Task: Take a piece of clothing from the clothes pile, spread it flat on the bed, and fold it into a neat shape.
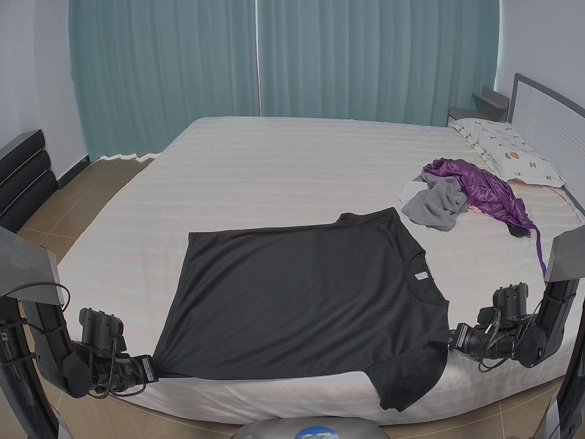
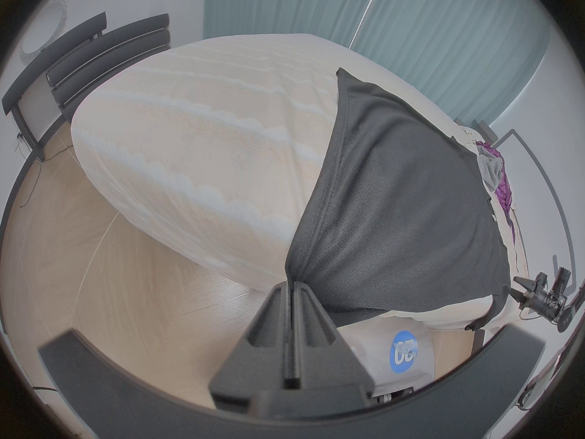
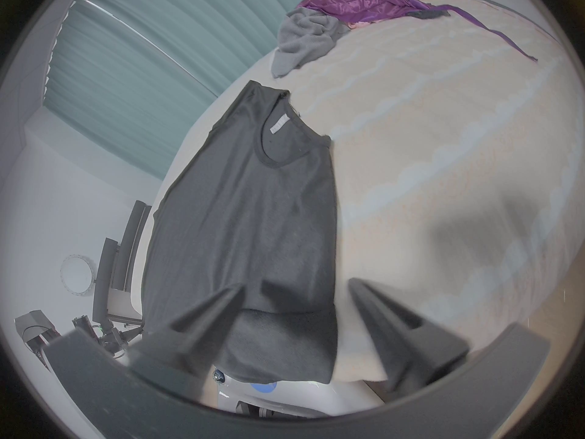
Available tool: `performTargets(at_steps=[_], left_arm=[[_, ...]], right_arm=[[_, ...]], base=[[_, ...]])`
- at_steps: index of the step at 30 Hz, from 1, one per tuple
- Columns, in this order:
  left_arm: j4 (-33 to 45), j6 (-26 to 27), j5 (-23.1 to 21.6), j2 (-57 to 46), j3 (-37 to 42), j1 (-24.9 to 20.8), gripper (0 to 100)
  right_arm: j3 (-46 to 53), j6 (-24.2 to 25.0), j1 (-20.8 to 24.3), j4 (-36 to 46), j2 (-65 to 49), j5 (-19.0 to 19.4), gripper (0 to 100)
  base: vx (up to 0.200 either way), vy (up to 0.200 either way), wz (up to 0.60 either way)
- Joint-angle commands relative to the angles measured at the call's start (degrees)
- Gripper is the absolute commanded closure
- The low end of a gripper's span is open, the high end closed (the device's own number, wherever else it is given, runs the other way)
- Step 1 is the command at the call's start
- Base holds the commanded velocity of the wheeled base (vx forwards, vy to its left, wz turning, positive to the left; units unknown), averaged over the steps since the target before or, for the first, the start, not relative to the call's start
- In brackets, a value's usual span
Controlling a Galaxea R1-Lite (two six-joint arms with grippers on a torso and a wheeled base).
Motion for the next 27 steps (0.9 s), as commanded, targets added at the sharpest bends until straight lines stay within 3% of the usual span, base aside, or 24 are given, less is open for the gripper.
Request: performTargets(at_steps=[1,27], left_arm=[[0.0,0.0,0.0,0.1,0.0,0.0,100],[-0.1,-0.1,0.0,0.2,0.0,0.2,100]], right_arm=[[0.8,0.0,-0.1,-0.1,1.2,0.0,100],[10.5,-2.8,-2.6,-0.2,-5.4,-0.1,100]], base=[[0.0,0.0,0.0],[0.0,0.0,0.0]])
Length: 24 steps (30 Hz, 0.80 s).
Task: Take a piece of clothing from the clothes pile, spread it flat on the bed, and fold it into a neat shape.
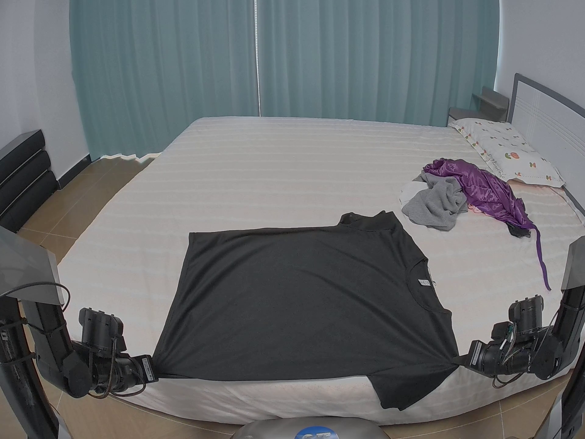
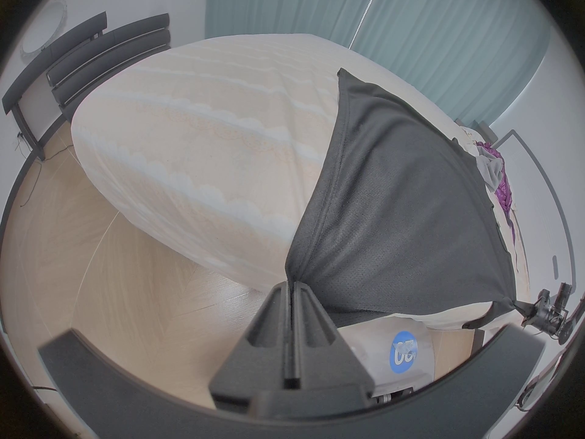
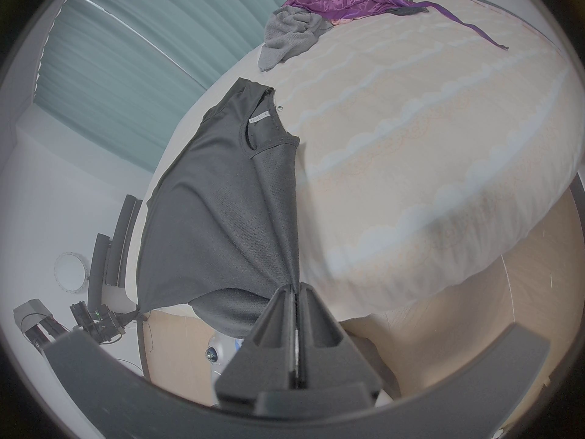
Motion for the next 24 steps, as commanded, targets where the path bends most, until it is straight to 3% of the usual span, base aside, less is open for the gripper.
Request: performTargets(at_steps=[1,9,10,11,12,19,24], left_arm=[[0.0,-0.1,0.0,0.1,0.0,0.0,100],[0.0,-0.4,-0.3,0.4,-0.4,0.0,100],[0.0,-0.4,-0.3,0.5,-0.5,0.0,0],[0.0,-0.4,-0.4,0.6,-0.7,0.0,0],[0.0,-0.4,-0.4,0.8,-0.7,0.0,0],[-0.1,-0.4,-0.3,0.9,-0.9,0.4,0],[-0.1,-0.8,-0.8,-2.9,-1.1,1.6,0]], right_arm=[[0.2,0.0,0.0,0.0,-0.3,0.1,100],[0.2,0.6,0.9,0.0,-0.3,0.6,100],[0.2,0.6,0.9,-0.1,0.0,0.8,100],[0.4,0.6,0.9,-0.5,0.3,0.9,100],[0.4,0.7,0.9,-0.9,0.7,1.0,0],[2.6,1.0,0.9,-4.0,0.2,1.8,0],[4.4,9.2,0.4,-8.4,-4.5,2.8,0]], base=[[0.0,0.0,0.0],[0.0,0.0,0.0],[0.0,0.0,0.0],[0.0,0.0,0.0],[0.0,0.0,0.0],[0.0,0.0,0.0],[0.0,0.0,0.0]])
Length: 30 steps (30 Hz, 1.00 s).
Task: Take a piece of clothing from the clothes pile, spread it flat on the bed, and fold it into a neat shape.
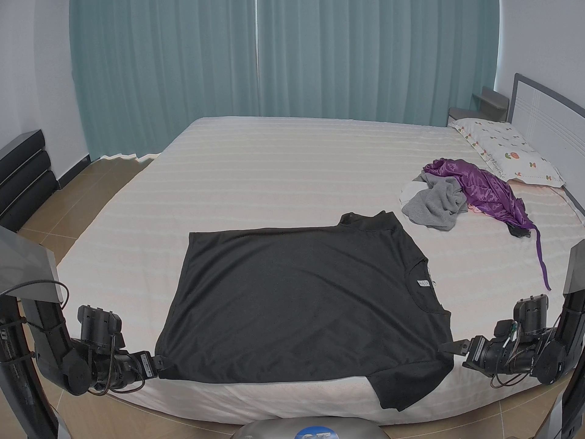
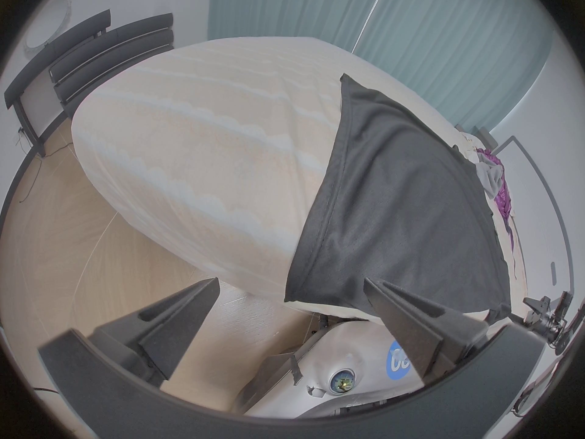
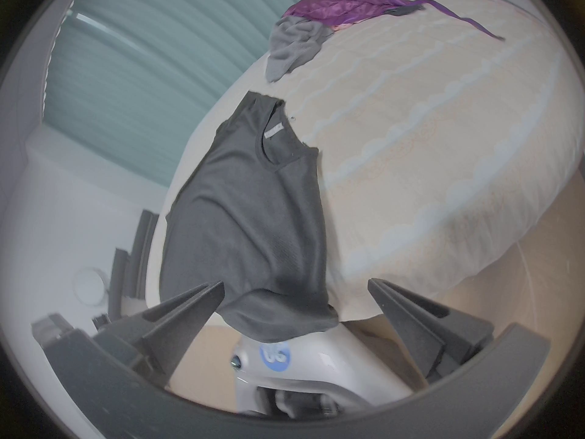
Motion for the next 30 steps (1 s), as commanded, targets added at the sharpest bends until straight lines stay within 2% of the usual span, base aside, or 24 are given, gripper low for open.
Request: performTargets(at_steps=[1,6,10,15,24,30], left_arm=[[0.0,-0.5,-0.5,-4.6,-0.2,1.3,0],[0.0,-0.7,-1.2,-8.0,-0.9,1.5,0],[0.0,-4.6,-1.3,-9.0,-2.2,1.1,0],[0.1,-6.2,-1.5,-8.9,-3.2,1.9,0],[0.1,-7.7,-1.5,-8.5,-3.5,1.8,0],[0.0,-7.9,-1.7,-8.4,-3.7,1.5,0]], right_arm=[[1.4,6.9,-0.4,-1.9,-4.3,0.5,0],[1.4,10.7,-0.4,-2.7,-5.3,0.5,0],[1.4,12.9,-0.5,-2.8,-5.2,0.5,0],[1.4,13.4,-0.5,-2.6,-6.1,0.5,0],[1.4,14.1,-0.5,-2.7,-6.3,0.5,0],[1.4,14.0,-0.5,-2.8,-6.2,0.5,0]], base=[[0.0,0.0,0.0],[0.0,0.0,0.0],[0.0,0.0,0.0],[0.0,0.0,0.0],[0.0,0.2,0.0],[0.0,0.0,0.0]])
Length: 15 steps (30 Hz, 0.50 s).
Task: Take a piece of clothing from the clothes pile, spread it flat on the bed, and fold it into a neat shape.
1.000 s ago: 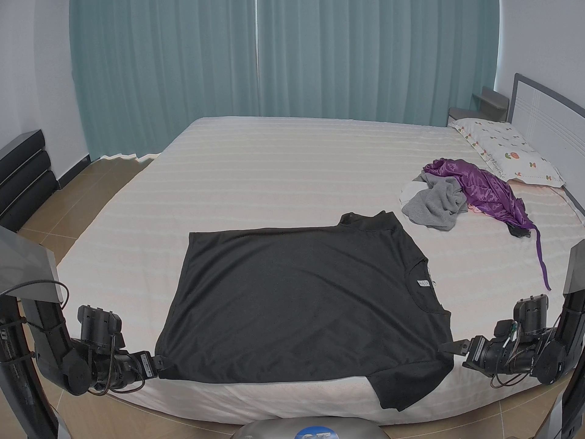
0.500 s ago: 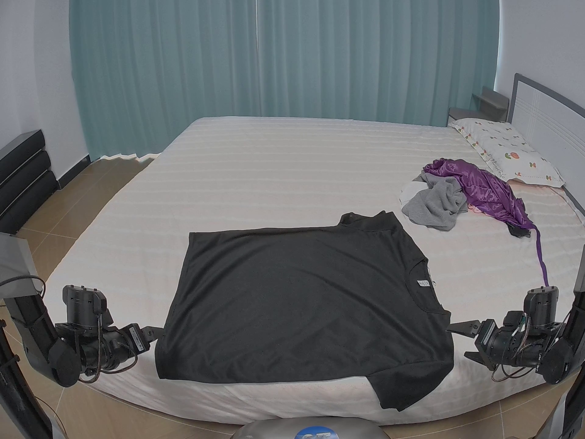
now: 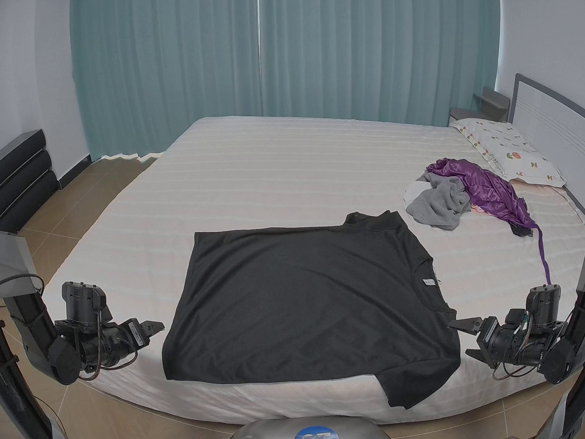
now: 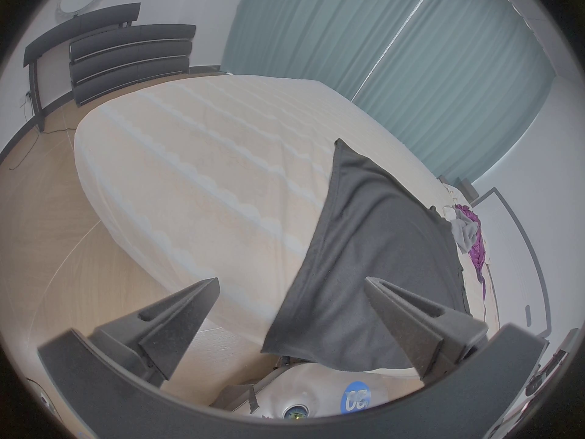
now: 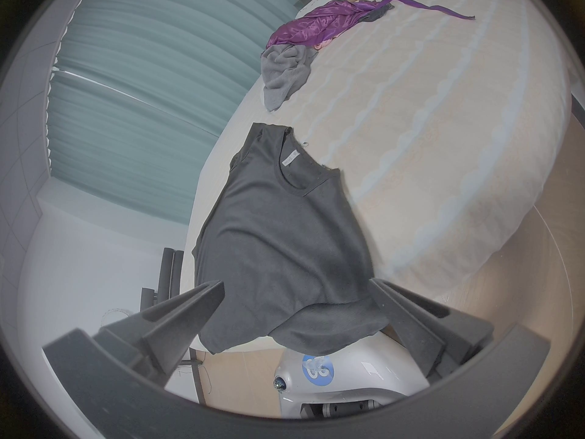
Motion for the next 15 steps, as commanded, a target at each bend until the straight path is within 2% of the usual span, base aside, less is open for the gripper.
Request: performTargets(at_steps=[1,6,15], left_arm=[[-0.1,-0.4,-0.2,0.0,-0.2,0.0,0],[-0.2,-2.3,-0.2,-0.1,-0.3,-2.0,0],[0.0,-6.2,-0.2,0.6,-4.2,-3.0,0]], right_arm=[[1.0,0.0,0.0,0.0,0.0,0.1,0],[1.0,0.0,0.4,0.0,-0.2,0.0,0],[1.0,0.0,0.6,0.0,-1.0,0.1,0]], base=[[0.0,0.0,0.0],[0.0,0.0,0.0],[0.2,0.0,0.0]])
